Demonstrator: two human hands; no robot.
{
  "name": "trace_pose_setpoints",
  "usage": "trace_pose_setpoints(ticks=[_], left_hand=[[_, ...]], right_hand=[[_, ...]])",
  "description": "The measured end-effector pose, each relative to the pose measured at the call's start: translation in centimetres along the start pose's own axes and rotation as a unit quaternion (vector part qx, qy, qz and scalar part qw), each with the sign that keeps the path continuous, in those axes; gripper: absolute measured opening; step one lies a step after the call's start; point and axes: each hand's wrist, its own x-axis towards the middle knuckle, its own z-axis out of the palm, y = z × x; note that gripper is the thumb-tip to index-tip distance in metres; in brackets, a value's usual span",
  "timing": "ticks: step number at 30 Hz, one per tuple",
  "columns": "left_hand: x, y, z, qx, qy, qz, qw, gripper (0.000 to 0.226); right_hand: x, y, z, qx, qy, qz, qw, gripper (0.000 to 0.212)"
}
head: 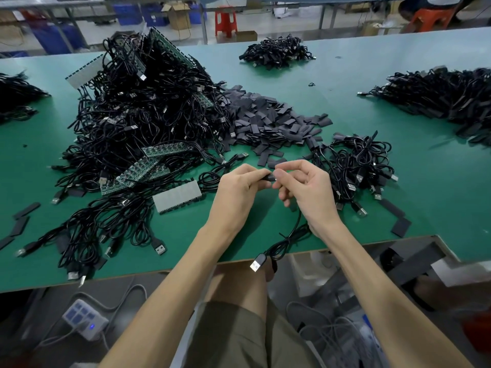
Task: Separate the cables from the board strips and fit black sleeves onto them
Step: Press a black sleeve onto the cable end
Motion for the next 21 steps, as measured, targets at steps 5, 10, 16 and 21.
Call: trace_pose_setpoints(ticks=[5, 10, 16, 21], left_hand=[[-0.01, -0.19, 0.18, -0.04, -0.002, -0.066, 0.997, 0.017], [0.1, 0.14, 0.22, -0.064, -0.016, -0.112, 0.992, 0.014], [0.21, -0.03, 0.09, -0.046, -0.041, -0.086, 0.994, 0.018], [0.05, -0.42, 0.08, 0.013, -0.052, -0.027, 0.998, 0.019]], right_hand=[[0.1, 0.08, 0.13, -0.005, -0.007, 0.002, 1.0, 0.015], [0.16, 0.38, 0.14, -0.073, -0.002, 0.004, 0.997, 0.016], [0.07, 0.33, 0.08, -0.087, -0.004, 0.012, 0.996, 0.018], [0.08, 0.31, 0.17, -0.081, -0.003, 0.015, 0.997, 0.016]])
